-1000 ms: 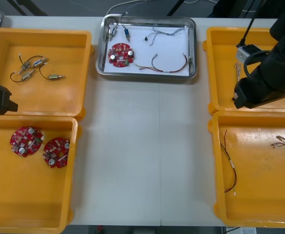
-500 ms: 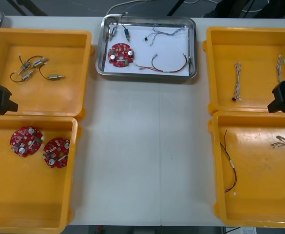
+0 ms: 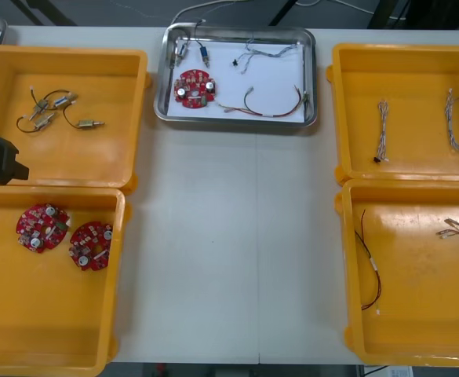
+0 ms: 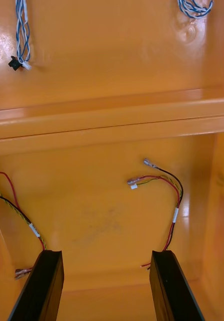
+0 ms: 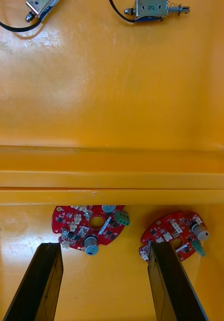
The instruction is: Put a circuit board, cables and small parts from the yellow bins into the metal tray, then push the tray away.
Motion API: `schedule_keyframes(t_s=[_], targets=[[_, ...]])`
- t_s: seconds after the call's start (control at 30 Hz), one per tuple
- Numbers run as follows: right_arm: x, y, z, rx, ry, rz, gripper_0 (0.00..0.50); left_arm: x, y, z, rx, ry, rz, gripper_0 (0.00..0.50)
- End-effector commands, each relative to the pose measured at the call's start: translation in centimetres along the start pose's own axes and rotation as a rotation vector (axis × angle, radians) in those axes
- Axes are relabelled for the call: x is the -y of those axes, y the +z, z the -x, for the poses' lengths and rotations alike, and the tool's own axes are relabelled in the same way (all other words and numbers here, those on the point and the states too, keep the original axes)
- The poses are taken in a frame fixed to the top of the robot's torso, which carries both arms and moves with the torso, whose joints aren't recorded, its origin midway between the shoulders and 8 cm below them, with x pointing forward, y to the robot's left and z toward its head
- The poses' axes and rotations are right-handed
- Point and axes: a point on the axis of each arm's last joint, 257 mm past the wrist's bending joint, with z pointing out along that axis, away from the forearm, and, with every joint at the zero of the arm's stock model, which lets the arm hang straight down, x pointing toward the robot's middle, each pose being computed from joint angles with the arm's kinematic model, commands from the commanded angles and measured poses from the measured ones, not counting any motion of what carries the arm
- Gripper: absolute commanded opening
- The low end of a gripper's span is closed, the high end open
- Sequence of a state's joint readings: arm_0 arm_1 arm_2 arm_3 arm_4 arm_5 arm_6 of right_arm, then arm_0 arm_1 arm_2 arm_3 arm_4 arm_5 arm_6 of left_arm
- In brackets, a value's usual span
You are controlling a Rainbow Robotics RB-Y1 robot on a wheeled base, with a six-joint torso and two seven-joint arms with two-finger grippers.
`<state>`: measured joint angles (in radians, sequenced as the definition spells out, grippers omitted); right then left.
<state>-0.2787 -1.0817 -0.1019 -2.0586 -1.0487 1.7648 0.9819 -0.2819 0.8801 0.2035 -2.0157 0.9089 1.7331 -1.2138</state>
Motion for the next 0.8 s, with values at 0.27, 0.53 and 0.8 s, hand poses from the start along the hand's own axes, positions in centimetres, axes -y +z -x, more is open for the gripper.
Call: schedule_keyframes(t_s=[0.27, 0.53, 0.8], targets=[[-1.4, 0.7, 0.0, 0.025, 0.033, 0.038, 0.5, -1.2, -1.6, 0.9, 0.039, 0.089, 0.034, 0.5], [-1.6, 0.8, -0.3, 0.012, 0.035, 0.044, 0.5, -1.2, -1.6, 0.9, 0.039, 0.089, 0.034, 0.5], [-1.6, 0.8, -0.3, 0.012, 0.035, 0.044, 0.5, -1.2, -1.6, 0.9, 0.039, 0.089, 0.034, 0.5]])
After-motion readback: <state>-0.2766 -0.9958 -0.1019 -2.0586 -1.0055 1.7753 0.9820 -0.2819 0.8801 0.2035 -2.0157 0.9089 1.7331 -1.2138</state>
